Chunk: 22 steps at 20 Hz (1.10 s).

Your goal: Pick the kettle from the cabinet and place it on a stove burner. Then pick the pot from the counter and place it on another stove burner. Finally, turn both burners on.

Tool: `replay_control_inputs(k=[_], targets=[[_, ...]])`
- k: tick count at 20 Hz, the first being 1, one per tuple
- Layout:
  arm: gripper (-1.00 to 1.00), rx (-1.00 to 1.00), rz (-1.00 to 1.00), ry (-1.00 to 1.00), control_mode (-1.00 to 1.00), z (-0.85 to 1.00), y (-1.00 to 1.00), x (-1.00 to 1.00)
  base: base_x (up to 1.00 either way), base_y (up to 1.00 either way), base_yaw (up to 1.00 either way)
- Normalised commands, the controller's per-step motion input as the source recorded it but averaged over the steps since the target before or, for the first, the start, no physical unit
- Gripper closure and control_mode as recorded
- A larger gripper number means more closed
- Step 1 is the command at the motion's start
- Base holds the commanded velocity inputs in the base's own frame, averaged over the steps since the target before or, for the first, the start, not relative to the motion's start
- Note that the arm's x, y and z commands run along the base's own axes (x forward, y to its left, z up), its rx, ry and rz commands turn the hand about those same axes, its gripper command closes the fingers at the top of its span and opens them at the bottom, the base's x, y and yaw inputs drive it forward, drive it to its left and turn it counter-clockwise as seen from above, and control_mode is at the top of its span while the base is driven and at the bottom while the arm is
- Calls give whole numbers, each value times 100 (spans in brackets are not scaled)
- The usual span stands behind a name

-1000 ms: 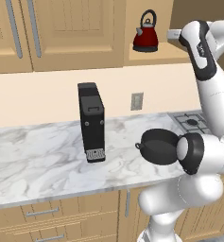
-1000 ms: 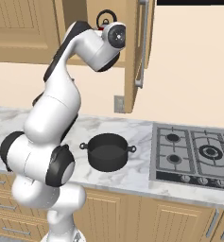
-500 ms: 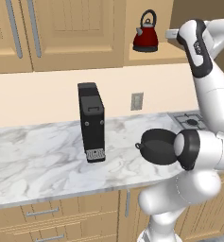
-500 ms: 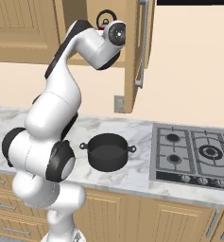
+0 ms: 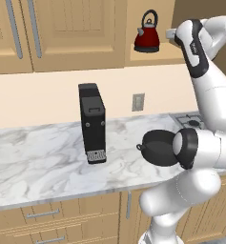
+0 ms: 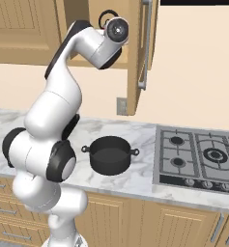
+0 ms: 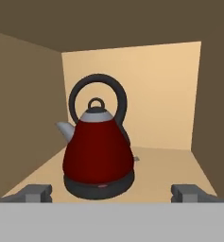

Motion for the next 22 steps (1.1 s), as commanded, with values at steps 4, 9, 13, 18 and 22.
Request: replay_control_inputs(k=[4, 9, 13, 18, 22], targets=[[-100, -3, -3, 0, -100, 5, 7, 5, 0, 0, 0], [-100, -4, -1, 0, -100, 16, 2, 13, 0, 0, 0], [-100, -4, -1, 0, -100, 16, 0, 18, 0, 0, 0], [-100, -4, 0, 1, -100, 17, 0, 21, 0, 0, 0], [-100, -3, 0, 1, -100, 13, 0, 20, 0, 0, 0]])
